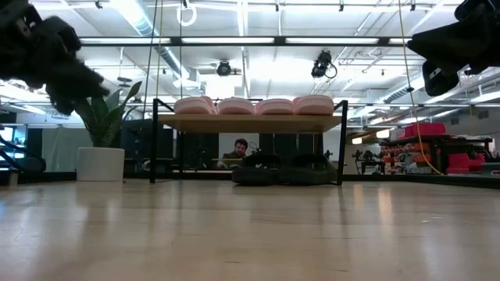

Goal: Pick and place slides into the shelf
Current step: Return to Home Position

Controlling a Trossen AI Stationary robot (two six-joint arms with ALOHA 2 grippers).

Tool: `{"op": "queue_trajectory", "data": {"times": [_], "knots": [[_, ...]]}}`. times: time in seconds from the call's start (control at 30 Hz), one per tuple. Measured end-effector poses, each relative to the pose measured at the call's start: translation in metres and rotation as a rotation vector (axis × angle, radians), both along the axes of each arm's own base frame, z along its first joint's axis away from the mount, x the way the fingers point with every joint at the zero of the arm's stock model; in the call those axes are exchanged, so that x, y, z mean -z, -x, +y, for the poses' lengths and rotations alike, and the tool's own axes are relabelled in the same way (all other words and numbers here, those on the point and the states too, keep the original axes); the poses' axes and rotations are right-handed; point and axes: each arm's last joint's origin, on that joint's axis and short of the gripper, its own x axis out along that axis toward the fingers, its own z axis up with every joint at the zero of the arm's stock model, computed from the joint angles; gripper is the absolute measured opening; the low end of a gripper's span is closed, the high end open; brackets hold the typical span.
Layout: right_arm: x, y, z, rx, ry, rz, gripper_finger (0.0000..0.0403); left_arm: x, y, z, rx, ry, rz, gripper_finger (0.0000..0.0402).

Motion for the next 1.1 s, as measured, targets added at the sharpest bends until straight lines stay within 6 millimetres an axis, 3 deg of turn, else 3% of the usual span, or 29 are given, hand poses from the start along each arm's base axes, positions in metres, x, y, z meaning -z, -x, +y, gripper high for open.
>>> {"op": "queue_trajectory", "data": {"times": [0.17,0.63,1.1], "knots": [[-0.0018,-0.0001,0.0001,0.000,0.003,0.003,0.0051,0.0099,-0.0054,-0.0021,-0.003,0.044,-0.029,0.0147],[-0.0037,-0.0001,0.0000,0.000,0.000,-0.002,0.0051,0.0092,-0.0057,-0.0023,0.042,-0.149,-0.014,0.0142],[-0.0040,-0.0001,0.0001,-0.001,0.000,-0.002,0.0051,0.0085,-0.0060,-0.0024,0.031,-0.096,-0.030,0.0151]]}}
